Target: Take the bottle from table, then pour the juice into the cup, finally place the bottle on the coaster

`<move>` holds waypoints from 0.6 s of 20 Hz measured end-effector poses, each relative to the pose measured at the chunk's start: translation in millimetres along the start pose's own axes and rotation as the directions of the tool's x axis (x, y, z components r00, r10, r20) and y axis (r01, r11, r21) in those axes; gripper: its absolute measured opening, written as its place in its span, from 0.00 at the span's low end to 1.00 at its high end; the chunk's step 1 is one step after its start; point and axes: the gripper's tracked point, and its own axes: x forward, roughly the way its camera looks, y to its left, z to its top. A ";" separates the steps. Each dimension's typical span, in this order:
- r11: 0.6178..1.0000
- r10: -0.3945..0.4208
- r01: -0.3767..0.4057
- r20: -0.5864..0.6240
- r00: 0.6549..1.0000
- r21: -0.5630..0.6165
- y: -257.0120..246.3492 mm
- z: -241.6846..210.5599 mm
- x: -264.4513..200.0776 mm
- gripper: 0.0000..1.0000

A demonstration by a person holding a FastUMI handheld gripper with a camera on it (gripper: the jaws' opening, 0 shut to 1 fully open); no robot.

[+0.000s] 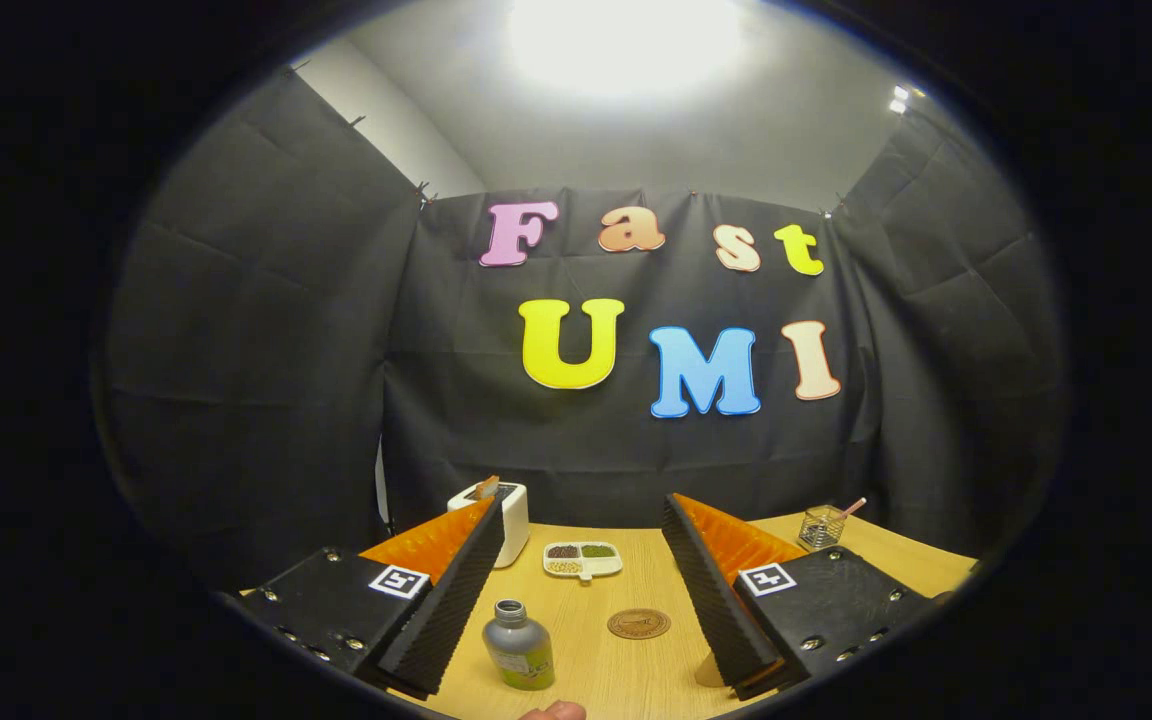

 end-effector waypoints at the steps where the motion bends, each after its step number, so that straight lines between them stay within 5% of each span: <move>1: 1.000 0.007 -0.007 -0.007 1.000 -0.007 4.4 -4.8 1.8 0.97; 12: 0.999 0.039 -0.039 -0.093 0.995 -0.005 39.2 -73.8 30.4 0.97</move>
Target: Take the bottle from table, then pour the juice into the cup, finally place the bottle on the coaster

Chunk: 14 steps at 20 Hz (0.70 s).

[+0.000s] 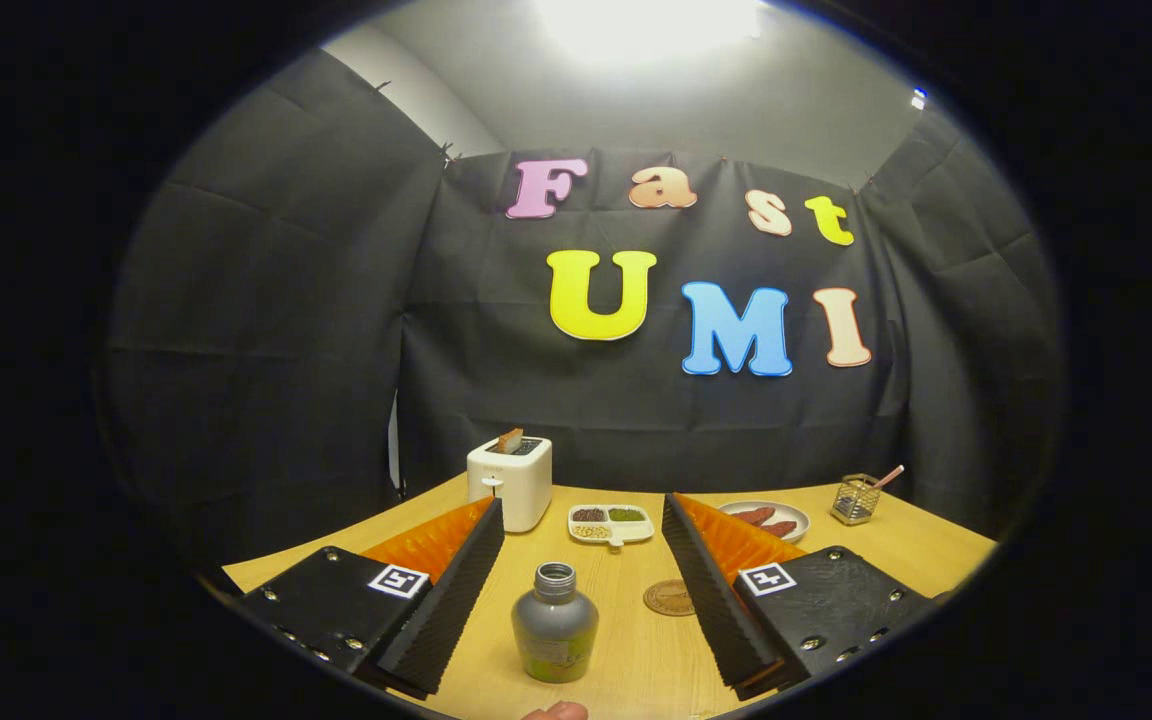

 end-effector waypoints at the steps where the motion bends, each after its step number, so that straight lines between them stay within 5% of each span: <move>1: 1.000 -0.003 0.003 -0.010 1.000 0.002 1.6 -6.7 2.3 0.97; 14: 0.999 -0.027 0.031 -0.161 0.987 0.020 15.8 -91.4 28.8 0.97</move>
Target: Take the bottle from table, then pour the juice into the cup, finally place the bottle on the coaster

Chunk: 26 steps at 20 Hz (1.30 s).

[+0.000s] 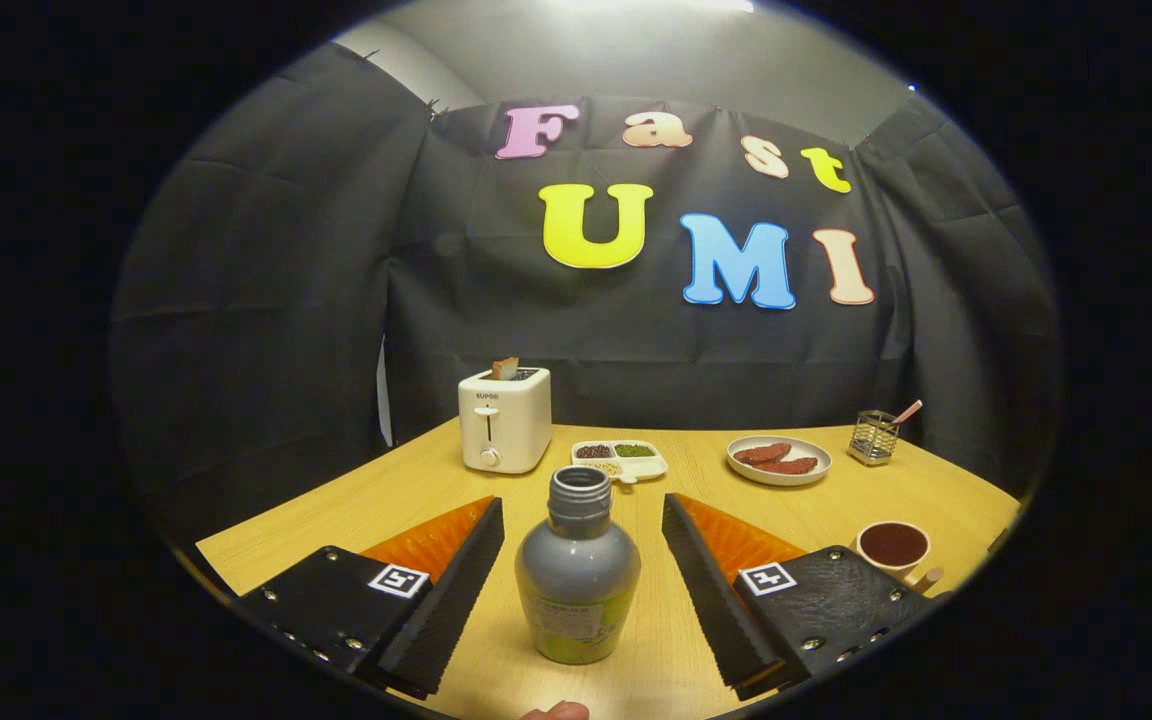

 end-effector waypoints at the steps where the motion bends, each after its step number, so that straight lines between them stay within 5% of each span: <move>1: 1.000 -0.003 0.003 -0.014 1.000 0.004 1.1 -6.9 1.0 0.97; 22: 0.998 -0.034 0.042 -0.201 0.979 0.038 5.4 -86.5 17.3 0.97; 26: 0.999 -0.023 0.032 -0.220 0.975 0.034 7.2 -88.7 17.0 0.81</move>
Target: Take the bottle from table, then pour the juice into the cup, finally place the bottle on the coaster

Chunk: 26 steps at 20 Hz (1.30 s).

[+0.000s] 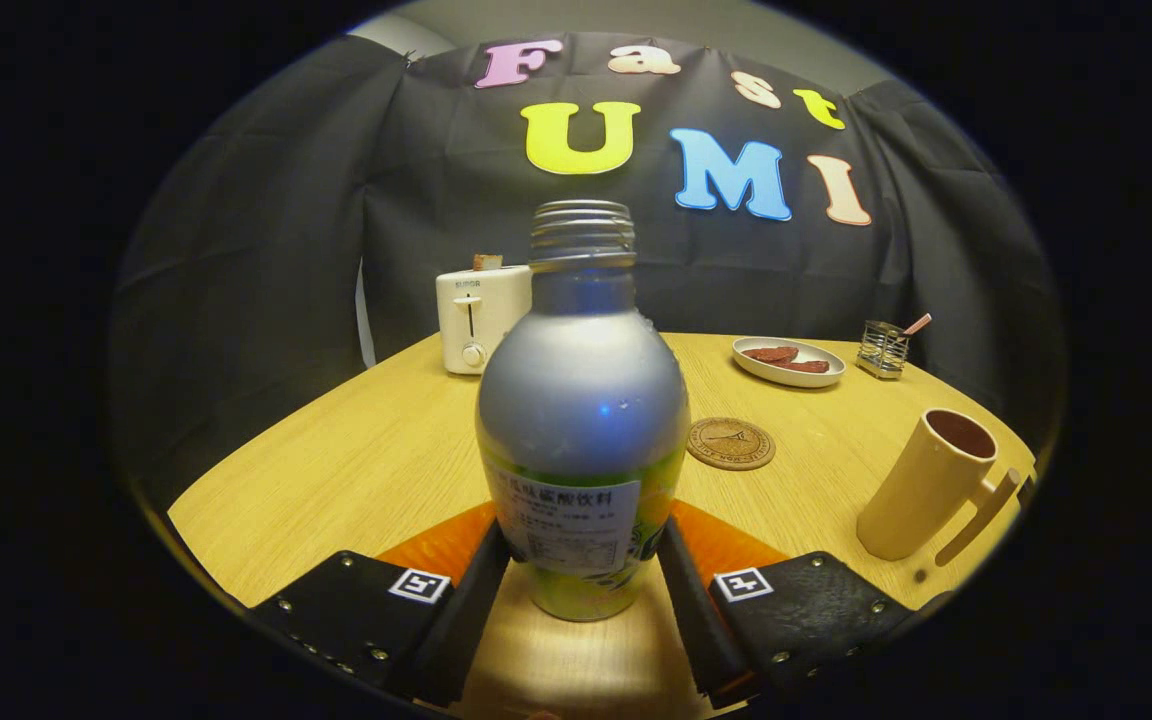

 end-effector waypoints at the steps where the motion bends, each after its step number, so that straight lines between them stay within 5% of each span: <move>1: 1.000 0.007 -0.007 -0.007 1.000 0.000 1.7 0.9 0.7 0.81; 7: 0.992 0.078 -0.076 -0.012 0.997 0.096 8.5 17.8 -7.1 0.79; 18: 0.965 0.018 -0.009 -0.029 0.999 0.261 -36.1 53.3 -26.0 0.76; 26: 0.862 0.072 -0.054 -0.016 0.997 0.503 -49.9 59.1 -33.0 0.76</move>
